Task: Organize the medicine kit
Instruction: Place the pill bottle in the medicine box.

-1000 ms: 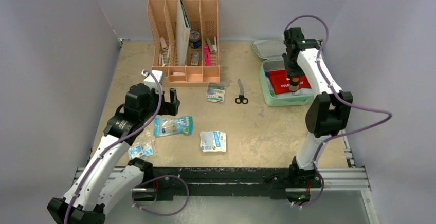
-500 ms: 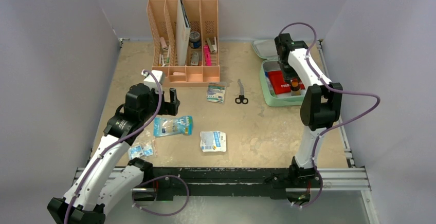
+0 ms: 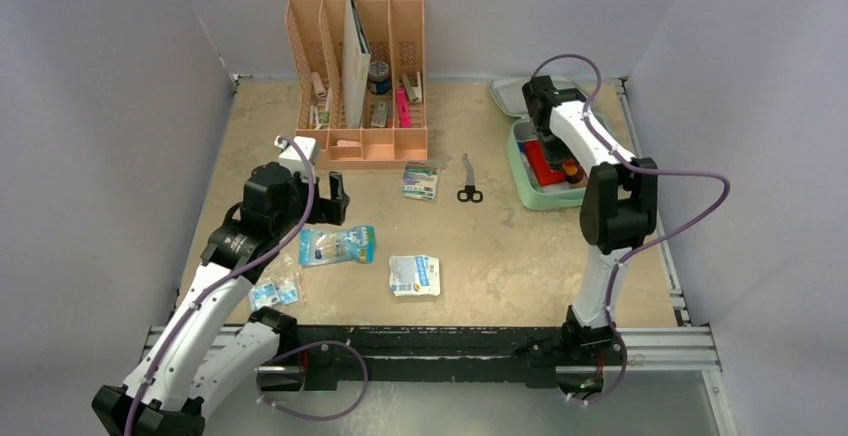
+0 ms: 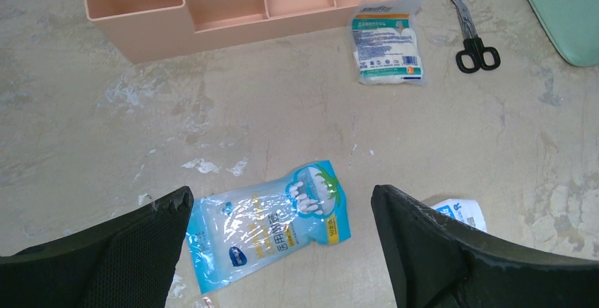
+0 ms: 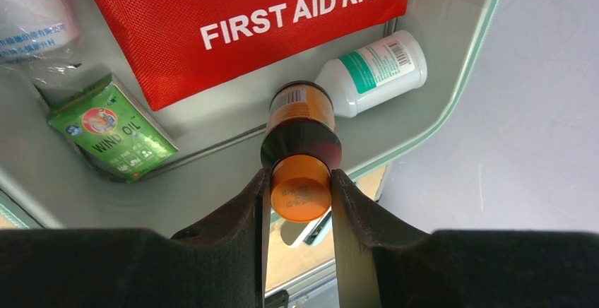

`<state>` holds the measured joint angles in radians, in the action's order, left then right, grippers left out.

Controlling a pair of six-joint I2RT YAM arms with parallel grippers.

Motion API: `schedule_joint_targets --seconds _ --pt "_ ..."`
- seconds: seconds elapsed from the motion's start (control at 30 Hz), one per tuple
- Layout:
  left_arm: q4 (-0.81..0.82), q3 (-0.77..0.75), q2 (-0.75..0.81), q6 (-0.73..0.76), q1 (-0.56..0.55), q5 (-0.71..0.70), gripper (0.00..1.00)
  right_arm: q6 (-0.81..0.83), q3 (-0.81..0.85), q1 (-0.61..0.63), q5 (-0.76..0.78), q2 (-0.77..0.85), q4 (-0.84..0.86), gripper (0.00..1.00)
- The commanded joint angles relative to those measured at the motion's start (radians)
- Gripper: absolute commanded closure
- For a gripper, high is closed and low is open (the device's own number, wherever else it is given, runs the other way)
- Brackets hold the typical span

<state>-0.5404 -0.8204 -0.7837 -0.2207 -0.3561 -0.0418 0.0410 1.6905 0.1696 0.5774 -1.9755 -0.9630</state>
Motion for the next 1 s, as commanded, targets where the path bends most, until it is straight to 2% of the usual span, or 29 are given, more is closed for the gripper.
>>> schedule_joint_targets --seconds 0.0,0.67,0.97 --pt "0.023 0.004 0.017 0.01 -0.004 -0.018 0.04 -0.015 -0.049 -0.015 -0.025 -0.019 -0.015 0.91" --pt "0.023 0.002 0.026 0.008 -0.004 -0.008 0.04 -0.121 -0.152 0.002 -0.172 0.036 -0.012 0.59" --pt "0.022 0.003 0.029 0.009 -0.006 -0.009 0.04 -0.11 -0.155 0.004 -0.226 0.041 -0.042 0.56"
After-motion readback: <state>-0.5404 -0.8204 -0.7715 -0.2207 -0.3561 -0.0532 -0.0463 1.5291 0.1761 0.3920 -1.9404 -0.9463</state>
